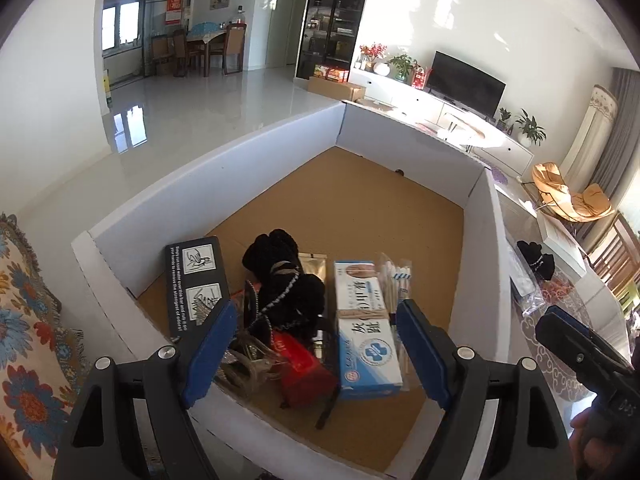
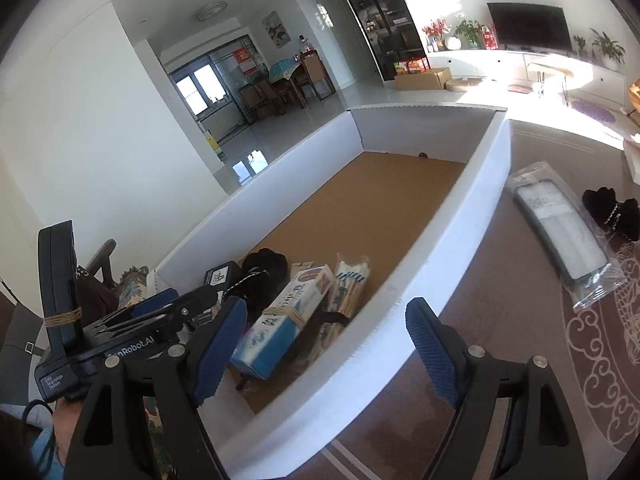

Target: Organize objects

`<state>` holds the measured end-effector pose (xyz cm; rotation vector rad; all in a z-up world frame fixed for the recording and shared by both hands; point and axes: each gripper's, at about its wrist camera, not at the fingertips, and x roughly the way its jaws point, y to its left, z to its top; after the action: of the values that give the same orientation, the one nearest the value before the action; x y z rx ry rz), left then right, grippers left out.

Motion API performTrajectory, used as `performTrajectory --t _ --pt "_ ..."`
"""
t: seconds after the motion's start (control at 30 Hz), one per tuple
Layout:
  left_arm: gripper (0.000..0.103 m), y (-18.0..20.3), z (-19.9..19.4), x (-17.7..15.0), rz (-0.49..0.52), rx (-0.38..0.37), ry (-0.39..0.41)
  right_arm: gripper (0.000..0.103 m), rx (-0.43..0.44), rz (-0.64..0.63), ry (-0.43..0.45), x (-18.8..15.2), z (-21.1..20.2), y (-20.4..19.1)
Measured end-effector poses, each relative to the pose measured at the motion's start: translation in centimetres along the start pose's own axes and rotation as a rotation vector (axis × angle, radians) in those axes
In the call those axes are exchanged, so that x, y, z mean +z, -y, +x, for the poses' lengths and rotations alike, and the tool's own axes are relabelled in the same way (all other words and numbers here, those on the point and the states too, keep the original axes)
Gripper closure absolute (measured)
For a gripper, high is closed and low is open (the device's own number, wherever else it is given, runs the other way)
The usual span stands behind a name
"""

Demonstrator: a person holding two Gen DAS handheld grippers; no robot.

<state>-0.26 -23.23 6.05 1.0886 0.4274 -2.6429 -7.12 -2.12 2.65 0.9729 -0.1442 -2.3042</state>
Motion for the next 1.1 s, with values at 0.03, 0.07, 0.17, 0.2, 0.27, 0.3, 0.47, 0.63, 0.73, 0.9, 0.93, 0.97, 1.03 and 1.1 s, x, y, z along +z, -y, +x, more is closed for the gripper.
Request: performTrajectory --t 0.03,0.07,0.17,0.2,0.27,0.3,0.47,0.63,0.73,0.9,0.93,0.97,1.03,1.1 --pt "0.022 1.4 -0.6 -0.2 0.014 -0.043 0.002 0.011 -0.054 -0.004 0.015 -1.0 -1.4 1.9" --pt "0.022 2.9 -1.2 -0.7 0.033 -0.089 0.003 0.008 -0.112 -0.006 0.021 -1.9 -2.6 4.0" --pt "0.021 8.6 -2.8 -2.9 0.127 -0.244 -0.012 0.008 -0.314 -0.006 -0.020 -5.3 -5.4 10.3" --pt "0.017 10.6 -2.9 -3.8 0.164 -0.292 -0.032 0.008 -0.381 0.012 -0.056 -6.2 -5.9 12.7" --pt "0.012 14.4 -2.7 -5.7 0.224 -0.368 -0.077 0.008 -0.472 0.064 -0.094 -8.2 -7.9 16.8" --pt "0.012 16.1 -2.2 -6.6 0.242 -0.387 -0.100 0.008 -0.510 0.086 -0.098 -9.0 -9.1 18.4" --pt "0.012 22.8 2.7 -10.7 0.283 -0.366 -0.243 0.008 -0.647 0.185 -0.095 -12.3 -13.8 23.6" --pt "0.012 24.2 6.1 -13.1 0.307 -0.228 -0.259 0.008 -0.653 0.265 -0.095 -13.6 -15.2 24.6" --pt "0.012 23.5 6.3 -13.7 0.355 -0.165 -0.217 0.008 -0.657 0.244 -0.113 -13.3 -14.7 24.3" --pt "0.012 23.1 6.5 -13.8 0.367 -0.117 -0.207 0.000 -0.671 0.221 -0.140 -13.4 -13.8 24.1" --pt "0.012 23.3 6.5 -13.8 0.379 -0.107 -0.206 0.000 -0.662 0.229 -0.140 -13.4 -13.9 24.2" --pt "0.012 23.4 6.5 -14.0 0.393 -0.095 -0.206 0.000 -0.660 0.230 -0.140 -13.5 -13.8 24.3" --pt "0.004 23.5 6.4 -14.0 0.402 -0.099 -0.213 0.000 -0.663 0.228 -0.141 -13.5 -13.8 24.3" --pt "0.000 23.6 6.5 -14.1 0.406 -0.095 -0.219 0.000 -0.663 0.228 -0.141 -13.4 -13.8 24.3"
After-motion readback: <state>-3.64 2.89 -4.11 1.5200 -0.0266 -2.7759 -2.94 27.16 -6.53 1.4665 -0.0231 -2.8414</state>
